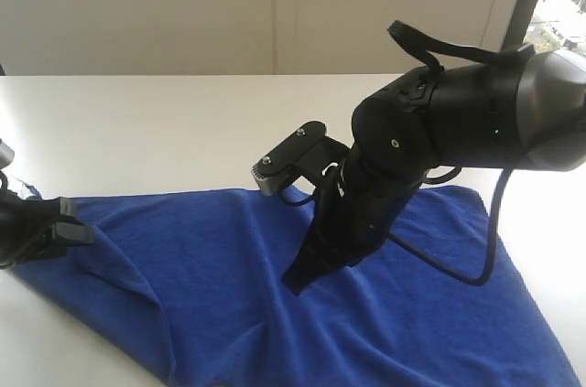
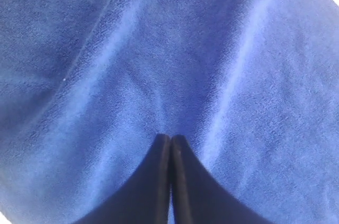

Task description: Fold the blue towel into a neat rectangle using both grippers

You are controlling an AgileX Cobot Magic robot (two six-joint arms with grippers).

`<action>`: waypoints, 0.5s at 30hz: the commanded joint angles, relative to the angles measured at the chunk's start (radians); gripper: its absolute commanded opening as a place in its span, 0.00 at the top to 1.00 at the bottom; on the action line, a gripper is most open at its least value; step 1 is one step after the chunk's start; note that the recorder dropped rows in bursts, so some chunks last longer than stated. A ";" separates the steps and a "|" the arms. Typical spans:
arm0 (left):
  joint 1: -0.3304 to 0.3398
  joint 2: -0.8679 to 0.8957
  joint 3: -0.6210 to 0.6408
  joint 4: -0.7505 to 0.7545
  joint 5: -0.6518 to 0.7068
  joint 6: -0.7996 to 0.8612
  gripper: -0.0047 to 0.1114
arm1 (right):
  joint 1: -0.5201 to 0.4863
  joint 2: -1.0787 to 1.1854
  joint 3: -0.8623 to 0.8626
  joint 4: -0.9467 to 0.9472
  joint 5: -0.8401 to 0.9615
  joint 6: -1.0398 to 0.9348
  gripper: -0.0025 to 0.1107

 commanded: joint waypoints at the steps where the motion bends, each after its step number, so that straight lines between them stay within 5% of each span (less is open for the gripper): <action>1: 0.002 0.039 -0.019 -0.050 0.041 0.045 0.52 | -0.005 -0.003 0.004 -0.002 -0.015 0.005 0.98; 9: 0.002 0.071 -0.034 -0.099 0.064 0.101 0.53 | -0.005 -0.003 0.004 -0.002 -0.028 0.005 0.98; 15: 0.002 0.087 -0.034 -0.102 0.081 0.101 0.74 | -0.005 -0.003 0.004 -0.002 -0.040 0.005 0.98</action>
